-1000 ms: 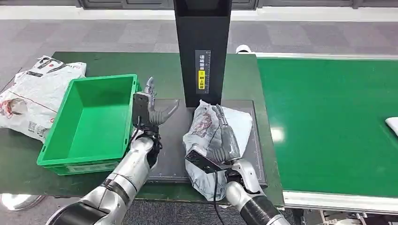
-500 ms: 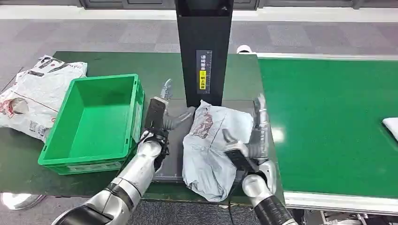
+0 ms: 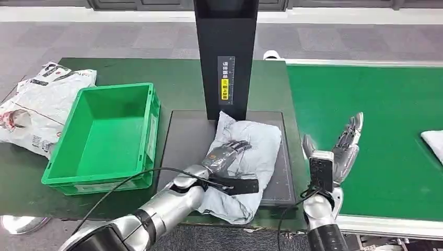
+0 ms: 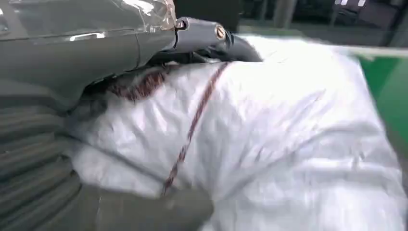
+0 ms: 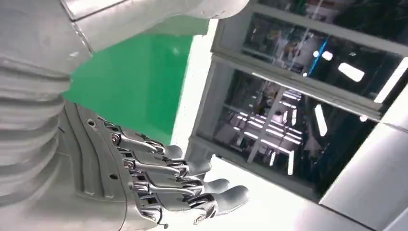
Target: Moved the parcel from conveyor to table for the left to box.
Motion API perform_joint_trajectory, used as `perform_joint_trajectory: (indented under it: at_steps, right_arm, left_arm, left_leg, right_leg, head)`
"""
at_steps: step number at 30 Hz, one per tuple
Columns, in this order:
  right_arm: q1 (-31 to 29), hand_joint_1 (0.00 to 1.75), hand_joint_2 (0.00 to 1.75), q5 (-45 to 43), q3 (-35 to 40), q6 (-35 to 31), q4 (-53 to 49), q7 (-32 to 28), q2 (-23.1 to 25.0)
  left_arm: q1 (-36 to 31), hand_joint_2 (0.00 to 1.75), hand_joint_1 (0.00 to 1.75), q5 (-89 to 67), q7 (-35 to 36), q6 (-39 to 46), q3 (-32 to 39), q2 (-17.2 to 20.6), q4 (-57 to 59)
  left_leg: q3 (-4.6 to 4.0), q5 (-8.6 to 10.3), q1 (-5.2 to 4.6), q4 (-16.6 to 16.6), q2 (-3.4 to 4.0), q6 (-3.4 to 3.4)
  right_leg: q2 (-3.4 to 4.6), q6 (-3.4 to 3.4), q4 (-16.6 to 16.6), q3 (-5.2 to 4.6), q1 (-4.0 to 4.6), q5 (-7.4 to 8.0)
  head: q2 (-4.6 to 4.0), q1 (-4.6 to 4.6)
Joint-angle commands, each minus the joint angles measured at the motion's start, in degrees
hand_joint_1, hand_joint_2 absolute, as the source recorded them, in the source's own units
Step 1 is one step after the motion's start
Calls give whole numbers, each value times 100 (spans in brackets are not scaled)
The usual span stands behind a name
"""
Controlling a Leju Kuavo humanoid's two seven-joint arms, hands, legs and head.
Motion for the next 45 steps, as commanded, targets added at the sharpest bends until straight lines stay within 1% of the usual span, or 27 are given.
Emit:
perform_joint_trajectory:
  at_steps: [1, 4, 6, 9, 12, 13, 14, 15, 16, 21, 22, 23, 27, 28, 29, 30, 32, 33, 35, 37, 38, 39, 40, 41, 42, 43, 45]
  right_arm:
    - [450, 0, 175, 205, -357, 28, -807, 274, 84]
    - [468, 0, 175, 318, -323, 28, -972, 548, 101]
    - [564, 0, 175, 427, -364, 28, -1221, 642, 129]
    - [620, 0, 175, 456, -350, 28, -1337, 664, 116]
    - [733, 0, 175, 529, -420, 28, -1556, 704, 161]
    - [758, 0, 175, 594, -519, 28, -1590, 668, 221]
    - [768, 0, 175, 579, -549, 28, -1605, 625, 251]
    - [751, 0, 175, 681, -719, 28, -1577, 505, 357]
    - [707, 0, 175, 642, -730, 28, -1527, 472, 375]
    - [654, 0, 175, 638, -761, 28, -1447, 427, 396]
    - [619, 0, 175, 779, -847, 28, -1407, 451, 441]
    - [530, 0, 175, 657, -827, 28, -1324, 435, 421]
    - [399, 0, 175, 704, -908, 28, -1081, 353, 414]
    - [383, 0, 175, 768, -948, 28, -1023, 340, 415]
    - [390, 0, 175, 773, -952, 28, -1008, 351, 396]
    - [394, 0, 175, 819, -991, 28, -998, 365, 387]
    - [408, 0, 175, 816, -1021, 28, -1010, 352, 381]
    - [430, 0, 175, 919, -1059, 28, -986, 440, 382]
    - [499, 0, 175, 976, -1082, 28, -975, 473, 375]
    - [622, 0, 175, 1068, -1044, 28, -972, 591, 362]
    - [683, 0, 175, 1047, -1009, 28, -968, 589, 364]
    - [725, 0, 175, 1041, -1007, 28, -995, 584, 368]
    - [772, 0, 175, 1048, -1001, 28, -1038, 597, 365]
    - [776, 0, 175, 1106, -1021, 28, -1041, 606, 391]
    - [807, 0, 175, 1168, -994, 28, -1068, 713, 385]
    - [820, 0, 175, 1216, -1034, 28, -1107, 721, 405]
    - [818, 0, 175, 1230, -1001, 28, -1132, 822, 388]
  left_arm:
    - [-149, 175, 175, -271, 350, -242, -726, 25, 599]
    - [-266, 175, 175, -333, 483, -345, -580, 6, 652]
    - [-410, 175, 175, -282, 542, -85, -367, 8, 589]
    - [-613, 175, 175, -298, 586, -123, -320, 39, 566]
    - [-758, 175, 175, -293, 716, 506, -24, 41, 379]
    - [-844, 175, 175, -332, 862, 1026, 93, 79, 218]
    - [-1005, 175, 175, -470, 998, 1098, 88, 103, 198]
    - [-1153, 175, 175, -618, 1198, 1700, 287, 176, -28]
    - [-1356, 175, 175, -714, 1368, 1918, 446, 259, -179]
    - [-1297, 175, 175, -942, 1313, 1692, 743, 300, -413]
    - [-1306, 175, 175, -1108, 1487, 2264, 985, 306, -465]
    - [-1463, 175, 175, -1209, 1629, 2690, 1221, 397, -572]
    - [-1734, 175, 175, -1671, 1883, 2911, 1776, 849, -1103]
    - [-1791, 175, 175, -1970, 2088, 2846, 1967, 985, -1206]
    - [-1834, 175, 175, -2678, 2659, 2982, 2033, 1196, -1321]
    - [-1836, 175, 175, -2768, 2651, 2982, 2253, 1368, -1374]
    - [-1806, 175, 175, -2774, 2538, 2982, 2452, 1483, -1423]
    - [-1822, 175, 175, -3341, 3091, 2982, 2564, 1688, -1405]
    - [-1815, 175, 175, -3557, 3204, 2982, 2973, 2161, -1416]
    - [-1770, 175, 175, -3758, 3516, 2982, 3222, 2673, -1293]
    - [-1658, 175, 175, -3758, 3489, 2982, 3406, 2917, -1349]
    - [-1578, 175, 175, -3696, 3396, 2982, 3482, 3012, -1430]
    - [-1514, 175, 175, -3758, 3332, 2982, 3642, 3085, -1376]
    - [-1536, 175, 175, -3758, 3411, 2982, 3603, 3150, -1241]
    - [-1529, 175, 175, -3758, 3913, 2919, 3180, 3464, -942]
    - [-1492, 175, 175, -3758, 3929, 2969, 3229, 3521, -833]
    - [-1347, 175, 175, -3758, 3842, 2974, 3621, 3539, -727]
  left_leg:
    - [29, -7, 4, -12, 2, -1]
    - [23, -4, 4, -10, 0, -1]
    - [18, -7, 3, -5, 3, 2]
    - [22, -8, 5, -3, 7, 2]
    - [21, -7, 4, -2, 4, 2]
    - [23, -7, 3, -4, 5, 2]
    - [20, -7, 10, -1, 1, 0]
    - [16, -5, 7, 2, 1, 0]
    - [8, -4, 11, 9, -3, -4]
    - [12, 1, 11, 4, 11, -11]
    - [16, 3, 5, 0, 9, -9]
    - [27, 2, 9, -8, 11, -10]
    - [18, -5, 11, 5, 22, -8]
    - [-4, -5, 15, 20, 39, -9]
    - [-3, -5, 13, 16, 39, -9]
    - [2, -5, 16, 11, 51, -10]
    - [9, -1, 11, 0, 62, -12]
    - [17, -2, 13, -3, 65, -14]
    - [8, 3, 12, 0, 47, -12]
    - [17, 4, 15, -3, 63, -18]
    - [28, 0, 14, -10, 95, -23]
    - [19, 6, 9, -9, 77, -27]
    - [30, 4, 15, -14, 104, -32]
    - [23, 7, 12, -13, 94, -38]
    - [34, 8, 15, -20, 103, -41]
    - [52, 7, 16, -34, 134, -46]
    - [48, 10, 19, -35, 125, -47]
  right_leg:
    - [1, -3, -16, 31, 4, -5]
    - [0, 0, -13, 27, 2, -3]
    - [1, 2, -5, 21, 1, -3]
    - [5, -1, -5, 25, 2, 0]
    - [2, -1, -2, 22, 0, -1]
    - [4, -2, -2, 23, -1, -1]
    - [-1, -5, -5, 24, 7, 0]
    - [-1, -3, 0, 18, 3, 0]
    - [-5, -6, 5, 12, 8, -1]
    - [10, -8, 1, 9, 12, 4]
    - [10, -4, 1, 11, 7, 3]
    - [12, -7, -11, 24, 12, 5]
    - [22, -6, 0, 14, 13, 2]
    - [39, -7, 14, -10, 15, 8]
    - [39, -7, 11, -7, 13, 7]
    - [51, -9, 7, -6, 15, 11]
    - [58, -13, 5, -11, 9, 17]
    - [62, -16, 2, -4, 12, 17]
    - [45, -12, 3, -8, 11, 16]
    - [65, -15, -1, -6, 18, 19]
    - [96, -22, -2, -5, 20, 26]
    - [79, -21, 6, -8, 20, 22]
    - [106, -26, 1, -7, 27, 26]
    - [91, -33, 7, -10, 25, 25]
    - [98, -41, 0, -7, 28, 29]
    - [125, -49, -6, -2, 29, 35]
    - [111, -53, -3, -11, 27, 30]
  head:
    - [0, 0]
    - [0, 0]
    - [0, 0]
    - [0, 0]
    - [0, 0]
    - [0, 0]
    - [0, 0]
    - [0, 0]
    - [0, 0]
    - [0, 0]
    - [0, 0]
    - [0, 0]
    - [0, 0]
    - [0, 0]
    - [0, 0]
    - [0, 0]
    - [0, 0]
    - [0, 0]
    - [0, 0]
    - [0, 0]
    - [0, 0]
    - [0, 0]
    - [0, 2]
    - [0, 0]
    - [0, 0]
    - [0, 0]
    - [0, -2]
